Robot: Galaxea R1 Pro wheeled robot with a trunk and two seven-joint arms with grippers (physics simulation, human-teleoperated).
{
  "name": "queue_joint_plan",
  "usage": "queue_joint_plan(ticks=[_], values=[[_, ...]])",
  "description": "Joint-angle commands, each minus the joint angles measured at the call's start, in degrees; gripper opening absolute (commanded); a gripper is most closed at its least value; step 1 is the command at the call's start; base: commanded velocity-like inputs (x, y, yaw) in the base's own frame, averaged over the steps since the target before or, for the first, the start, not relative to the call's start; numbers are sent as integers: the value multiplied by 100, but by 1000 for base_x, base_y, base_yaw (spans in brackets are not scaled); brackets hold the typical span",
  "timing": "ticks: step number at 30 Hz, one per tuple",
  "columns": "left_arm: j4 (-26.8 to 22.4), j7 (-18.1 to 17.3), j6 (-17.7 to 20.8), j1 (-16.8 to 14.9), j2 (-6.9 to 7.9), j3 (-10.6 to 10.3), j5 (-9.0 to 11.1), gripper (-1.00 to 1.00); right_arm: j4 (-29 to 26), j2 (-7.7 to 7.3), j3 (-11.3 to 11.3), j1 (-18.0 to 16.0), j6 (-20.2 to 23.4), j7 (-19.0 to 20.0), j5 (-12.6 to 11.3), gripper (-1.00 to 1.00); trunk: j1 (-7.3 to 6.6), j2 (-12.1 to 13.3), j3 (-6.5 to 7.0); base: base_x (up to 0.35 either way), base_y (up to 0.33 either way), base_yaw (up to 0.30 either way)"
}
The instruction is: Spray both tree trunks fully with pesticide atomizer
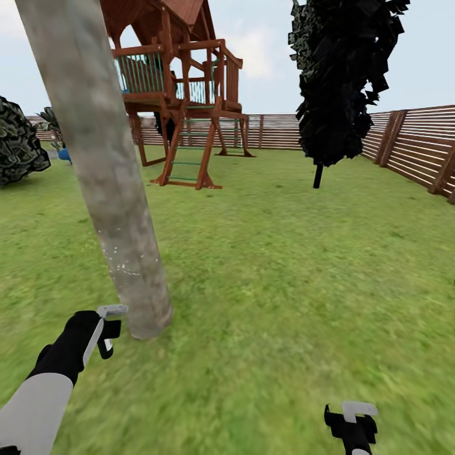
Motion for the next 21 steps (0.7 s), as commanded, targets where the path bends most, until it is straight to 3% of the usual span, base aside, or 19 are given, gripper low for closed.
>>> queue_joint_plan(ticks=[1, 21], values=[[-9, -20, 27, -3, -2, 7, -48, -100, 12, 0, -41, -6, -24, -18, 60, 100, 0, -2, -5, 106, -254, 0], [-19, -20, 26, -6, -11, -7, -40, -100, 12, 0, -41, -6, -24, -18, 61, 100, 0, -2, -5, 52, -266, 0]])
